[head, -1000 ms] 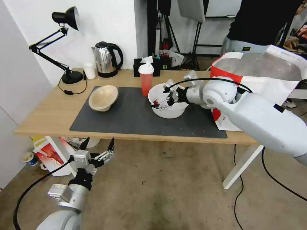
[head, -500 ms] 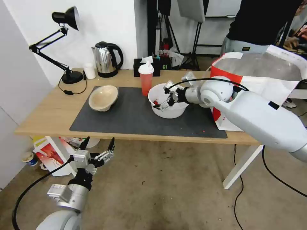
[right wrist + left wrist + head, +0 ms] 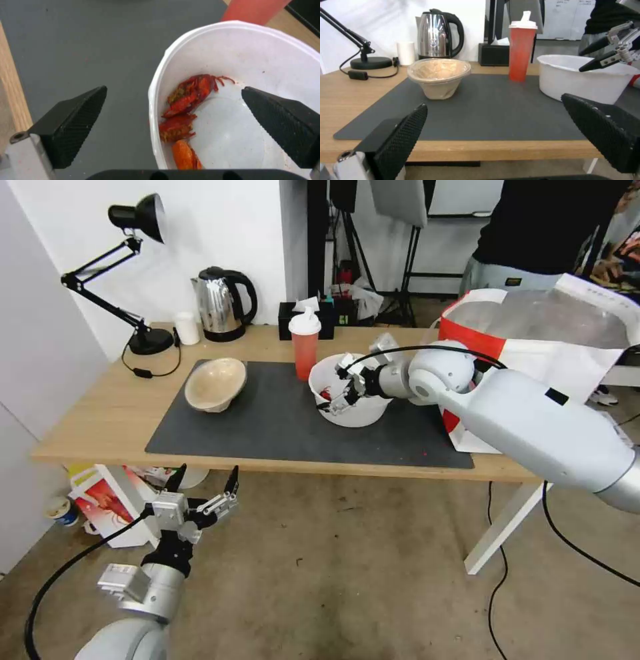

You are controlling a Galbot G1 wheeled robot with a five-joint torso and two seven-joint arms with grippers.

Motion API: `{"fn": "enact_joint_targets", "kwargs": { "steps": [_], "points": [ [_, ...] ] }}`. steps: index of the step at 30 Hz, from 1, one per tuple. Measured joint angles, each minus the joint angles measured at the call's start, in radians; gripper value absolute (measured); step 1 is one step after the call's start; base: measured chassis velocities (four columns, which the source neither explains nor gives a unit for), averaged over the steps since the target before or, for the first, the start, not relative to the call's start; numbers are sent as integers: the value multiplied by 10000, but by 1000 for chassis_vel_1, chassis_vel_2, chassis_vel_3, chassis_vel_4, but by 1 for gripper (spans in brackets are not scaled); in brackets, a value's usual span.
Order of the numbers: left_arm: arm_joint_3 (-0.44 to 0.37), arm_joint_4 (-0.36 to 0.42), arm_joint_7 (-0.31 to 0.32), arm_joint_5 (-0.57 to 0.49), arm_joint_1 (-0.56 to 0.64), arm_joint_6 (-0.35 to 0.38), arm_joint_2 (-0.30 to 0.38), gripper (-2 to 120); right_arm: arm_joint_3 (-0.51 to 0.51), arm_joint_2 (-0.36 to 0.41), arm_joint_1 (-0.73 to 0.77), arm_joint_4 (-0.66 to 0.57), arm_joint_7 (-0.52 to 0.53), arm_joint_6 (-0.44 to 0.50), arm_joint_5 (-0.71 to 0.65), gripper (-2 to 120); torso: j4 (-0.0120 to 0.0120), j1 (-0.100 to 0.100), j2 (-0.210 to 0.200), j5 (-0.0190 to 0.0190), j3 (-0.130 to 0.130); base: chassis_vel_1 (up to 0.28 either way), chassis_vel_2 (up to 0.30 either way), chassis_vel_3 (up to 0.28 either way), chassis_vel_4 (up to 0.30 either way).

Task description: Pick up the trash from the table and place it into the takeout bag.

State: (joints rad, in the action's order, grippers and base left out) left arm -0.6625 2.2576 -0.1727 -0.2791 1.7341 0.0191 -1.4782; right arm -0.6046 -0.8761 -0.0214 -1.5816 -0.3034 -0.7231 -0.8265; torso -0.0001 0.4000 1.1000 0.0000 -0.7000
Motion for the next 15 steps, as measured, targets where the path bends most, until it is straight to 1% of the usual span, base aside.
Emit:
{"fn": "enact_joint_targets", "kwargs": {
  "steps": [15],
  "points": [
    [-5, -15, 10, 23, 4, 0, -63, 100, -125, -4, 187, 116, -37, -9, 10, 100, 0, 0, 0, 0, 0, 0, 0, 0, 0]
  ]
}}
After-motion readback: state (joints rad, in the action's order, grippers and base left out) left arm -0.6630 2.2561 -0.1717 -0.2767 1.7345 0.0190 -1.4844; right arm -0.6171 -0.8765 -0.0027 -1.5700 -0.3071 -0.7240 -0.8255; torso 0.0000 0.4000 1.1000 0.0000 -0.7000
